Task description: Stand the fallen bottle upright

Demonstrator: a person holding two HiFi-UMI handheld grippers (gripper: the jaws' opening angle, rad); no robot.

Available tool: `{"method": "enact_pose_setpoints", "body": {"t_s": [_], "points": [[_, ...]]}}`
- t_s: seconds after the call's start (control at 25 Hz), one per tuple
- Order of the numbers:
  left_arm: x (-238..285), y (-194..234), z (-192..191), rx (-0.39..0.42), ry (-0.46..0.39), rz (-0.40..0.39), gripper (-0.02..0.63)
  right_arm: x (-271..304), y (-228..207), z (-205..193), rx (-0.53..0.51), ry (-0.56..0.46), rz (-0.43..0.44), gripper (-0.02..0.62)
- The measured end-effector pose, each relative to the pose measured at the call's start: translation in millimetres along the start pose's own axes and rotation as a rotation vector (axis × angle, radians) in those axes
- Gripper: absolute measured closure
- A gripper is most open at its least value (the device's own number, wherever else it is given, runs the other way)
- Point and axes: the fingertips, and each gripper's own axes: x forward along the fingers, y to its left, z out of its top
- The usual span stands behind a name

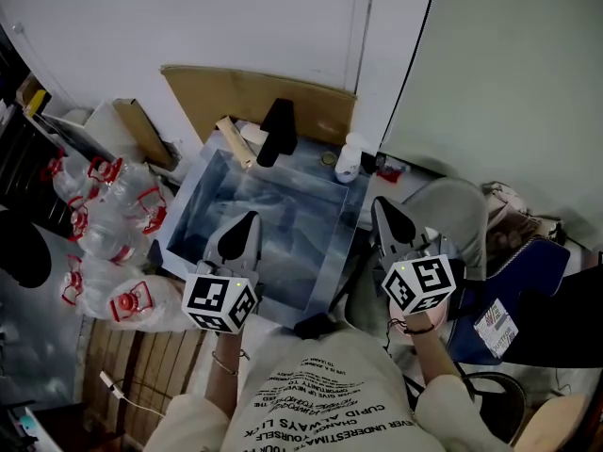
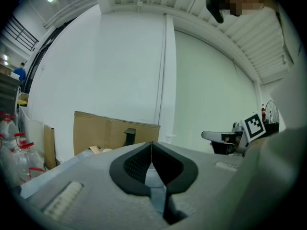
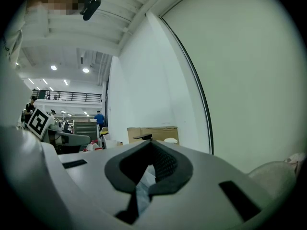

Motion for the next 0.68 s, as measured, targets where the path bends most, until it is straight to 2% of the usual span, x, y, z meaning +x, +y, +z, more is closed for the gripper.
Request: {"method": "enact_pose_setpoints", "body": {"t_s": [0.68], "points": [[-5.2, -1.9, -7.2, 0.005, 0.012, 0.016, 0.581, -10.3, -9.3, -4.1, 0.002, -0.012, -0.027, 0.592]]}}
